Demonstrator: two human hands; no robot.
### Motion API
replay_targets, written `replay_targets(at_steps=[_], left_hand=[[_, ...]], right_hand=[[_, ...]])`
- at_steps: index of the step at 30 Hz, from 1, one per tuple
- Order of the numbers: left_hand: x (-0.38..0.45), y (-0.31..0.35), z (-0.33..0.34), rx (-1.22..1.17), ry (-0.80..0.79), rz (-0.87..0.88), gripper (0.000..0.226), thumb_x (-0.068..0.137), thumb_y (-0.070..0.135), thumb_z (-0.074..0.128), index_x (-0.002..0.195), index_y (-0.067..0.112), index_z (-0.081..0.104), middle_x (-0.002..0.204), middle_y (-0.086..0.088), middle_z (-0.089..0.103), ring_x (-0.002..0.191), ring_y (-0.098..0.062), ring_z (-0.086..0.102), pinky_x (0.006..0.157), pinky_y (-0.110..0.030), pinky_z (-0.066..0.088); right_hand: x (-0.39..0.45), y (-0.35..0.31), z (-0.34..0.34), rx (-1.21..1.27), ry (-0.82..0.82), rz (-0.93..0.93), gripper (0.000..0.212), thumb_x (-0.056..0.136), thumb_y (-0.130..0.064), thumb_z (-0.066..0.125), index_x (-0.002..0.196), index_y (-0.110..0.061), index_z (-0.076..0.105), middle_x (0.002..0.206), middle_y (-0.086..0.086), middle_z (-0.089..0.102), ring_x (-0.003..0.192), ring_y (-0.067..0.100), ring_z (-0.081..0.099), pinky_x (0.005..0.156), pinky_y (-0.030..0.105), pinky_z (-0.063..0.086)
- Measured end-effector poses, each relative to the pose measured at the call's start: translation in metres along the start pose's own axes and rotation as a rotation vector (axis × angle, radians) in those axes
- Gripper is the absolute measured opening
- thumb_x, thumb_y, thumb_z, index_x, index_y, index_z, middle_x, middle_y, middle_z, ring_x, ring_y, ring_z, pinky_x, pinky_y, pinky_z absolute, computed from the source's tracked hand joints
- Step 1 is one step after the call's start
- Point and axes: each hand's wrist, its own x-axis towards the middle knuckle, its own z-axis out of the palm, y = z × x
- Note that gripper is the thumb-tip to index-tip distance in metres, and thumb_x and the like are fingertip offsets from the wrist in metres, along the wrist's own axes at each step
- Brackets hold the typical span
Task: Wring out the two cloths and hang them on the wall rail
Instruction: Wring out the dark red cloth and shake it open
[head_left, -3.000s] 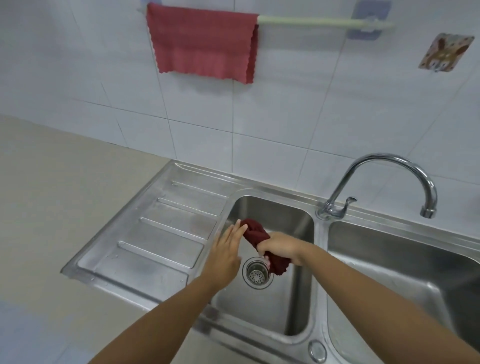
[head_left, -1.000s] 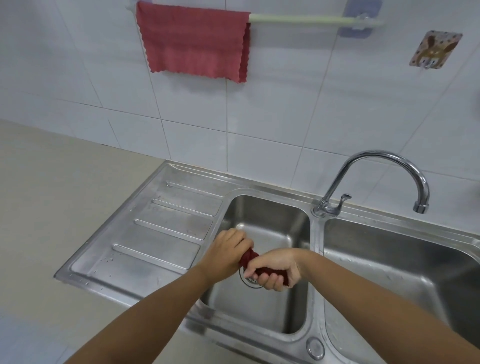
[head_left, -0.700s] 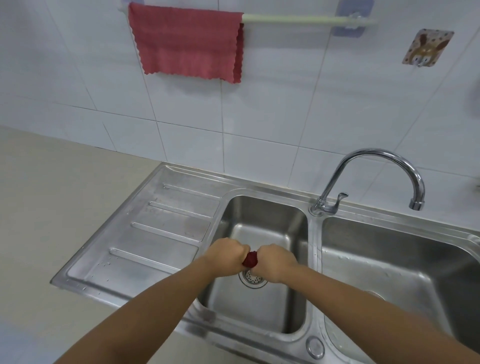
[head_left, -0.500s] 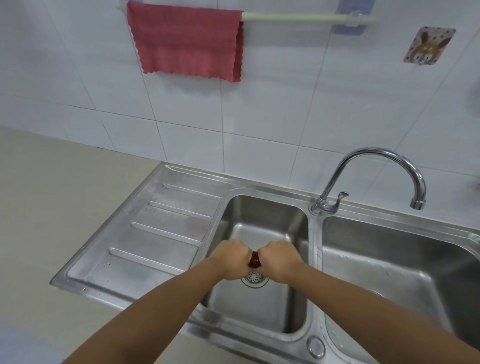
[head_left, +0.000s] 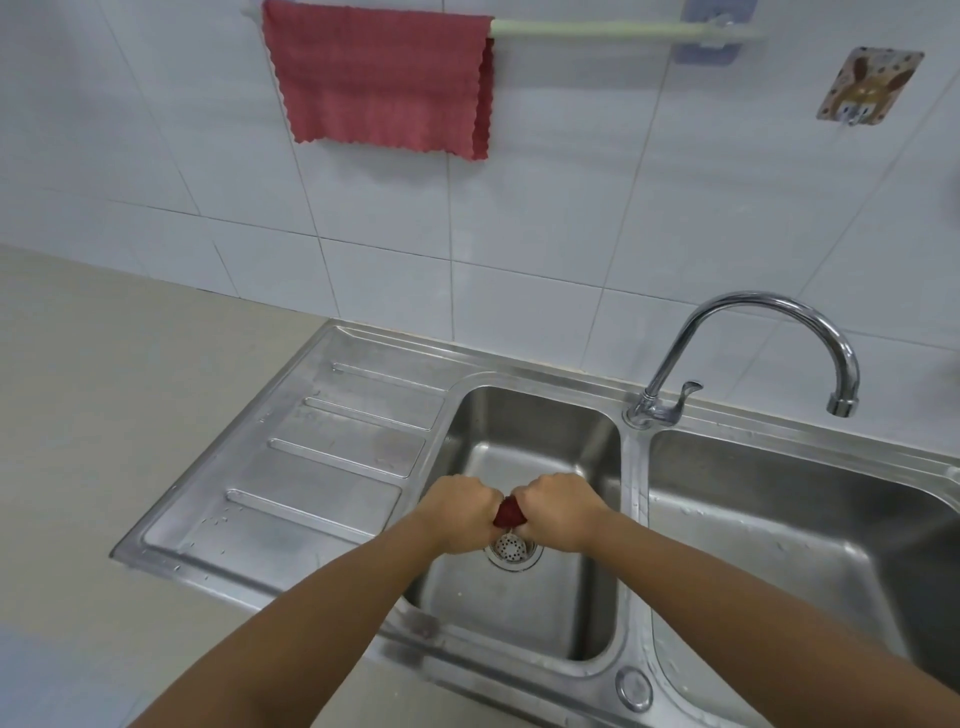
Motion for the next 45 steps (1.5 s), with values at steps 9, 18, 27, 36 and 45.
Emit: replay_targets(at_steps=[9,18,27,36,45], left_hand=[[-0.017,-0.018,0.011,-0.343,0.113,-0.289,0.028,0.081,0.032,0.060,0.102,0.018,0.048,0.098,-0.003,0.057,0.085,-0.020,0.058,0.077,-0.035,0.052],[-0.024,0.014,-0.014,-1.066,0.125,-0.329,0.046,0.081,0.027,0.065,0.124,0.028,0.051,0.132,0.000,0.056,0.118,-0.018,0.055,0.103,-0.042,0.045],[-0.036,0.004,-0.029,-1.291,0.368,-0.522,0.024,0.086,0.030,0.068,0.104,0.015,0.065,0.101,-0.002,0.072,0.099,-0.020,0.066,0.100,-0.044,0.047],[-0.038,0.014,-0.070,-1.276,0.462,-0.413,0.019,0.083,0.030,0.071,0.095,0.014,0.070,0.099,-0.010,0.074,0.099,-0.027,0.068,0.096,-0.044,0.051],[-0.027,0.029,-0.090,-1.073,0.509,-0.353,0.023,0.078,0.030,0.076,0.069,0.016,0.060,0.058,0.010,0.054,0.053,-0.008,0.050,0.059,-0.023,0.047]], right_hand=[[-0.012,0.006,-0.006,0.992,0.027,0.218,0.038,0.076,-0.008,0.073,0.105,-0.023,0.052,0.098,0.004,0.063,0.083,0.018,0.065,0.078,0.037,0.057],[-0.027,-0.005,-0.032,1.327,0.090,0.290,0.020,0.091,-0.003,0.060,0.092,-0.021,0.066,0.085,0.009,0.067,0.072,0.015,0.064,0.070,0.021,0.058],[-0.042,0.025,-0.048,1.349,0.259,0.473,0.006,0.088,-0.004,0.065,0.085,-0.008,0.064,0.085,0.016,0.069,0.067,0.020,0.067,0.062,0.023,0.058],[-0.056,0.049,-0.048,0.834,0.265,0.504,0.020,0.092,-0.009,0.057,0.098,-0.011,0.076,0.106,0.004,0.074,0.098,0.018,0.067,0.091,0.030,0.050],[-0.053,0.013,-0.119,1.318,0.373,0.361,0.027,0.088,-0.036,0.064,0.096,-0.011,0.071,0.083,0.000,0.069,0.072,0.015,0.058,0.069,0.026,0.048]])
